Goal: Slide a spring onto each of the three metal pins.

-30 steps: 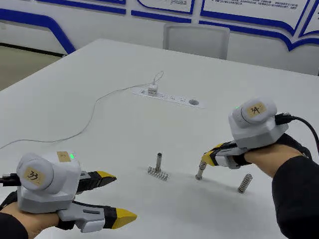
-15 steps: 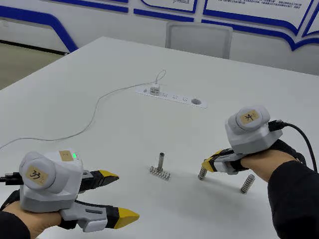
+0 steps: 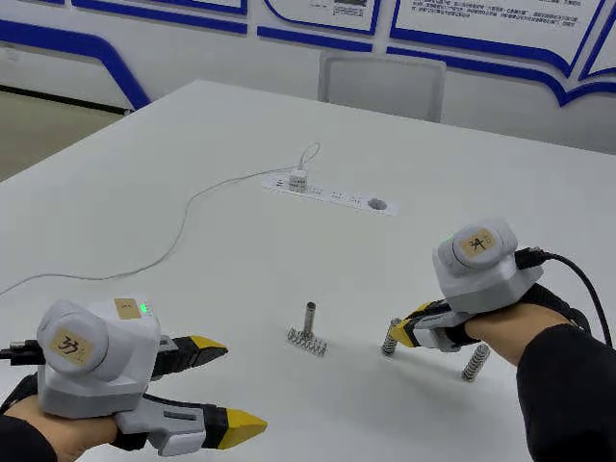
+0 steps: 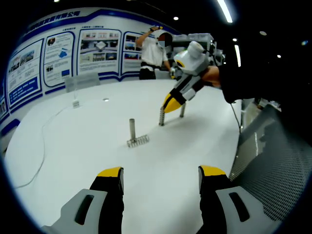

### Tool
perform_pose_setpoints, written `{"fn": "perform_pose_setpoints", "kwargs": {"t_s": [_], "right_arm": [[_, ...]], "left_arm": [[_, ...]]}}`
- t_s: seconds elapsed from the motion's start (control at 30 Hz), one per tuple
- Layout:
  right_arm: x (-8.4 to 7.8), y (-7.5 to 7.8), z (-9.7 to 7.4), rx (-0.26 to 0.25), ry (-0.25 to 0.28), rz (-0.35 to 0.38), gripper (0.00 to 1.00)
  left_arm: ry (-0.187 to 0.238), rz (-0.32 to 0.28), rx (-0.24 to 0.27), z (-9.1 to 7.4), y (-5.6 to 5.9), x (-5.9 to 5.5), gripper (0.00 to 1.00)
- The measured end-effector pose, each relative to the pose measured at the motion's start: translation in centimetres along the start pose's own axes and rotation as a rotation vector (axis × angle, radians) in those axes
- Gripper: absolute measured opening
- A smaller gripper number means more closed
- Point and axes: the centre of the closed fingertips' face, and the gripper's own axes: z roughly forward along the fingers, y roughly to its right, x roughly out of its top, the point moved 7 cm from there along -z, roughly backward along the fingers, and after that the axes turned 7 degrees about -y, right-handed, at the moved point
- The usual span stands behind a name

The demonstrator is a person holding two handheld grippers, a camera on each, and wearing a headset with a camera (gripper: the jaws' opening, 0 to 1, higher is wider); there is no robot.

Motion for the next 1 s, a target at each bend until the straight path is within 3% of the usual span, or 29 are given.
{"fn": "perform_pose_setpoints", "kwargs": {"t_s": [0.37,0.57,1.0], "right_arm": [[-1.4,-1.9,-1.2,0.007,0.004,0.001,0.14],[-1.6,-3.2,-0.8,0.026,-0.001,-0.022,0.14],[0.7,-5.7,0.7,0.077,0.010,-0.095,0.14]], "left_arm": [[-0.003,0.012,-0.002,0.0,0.1,0.0,0.63],[-0.005,0.015,-0.003,0.0,0.1,0.0,0.63],[-0.004,0.011,0.003,-0.2,0.0,0.1,0.63]]}}
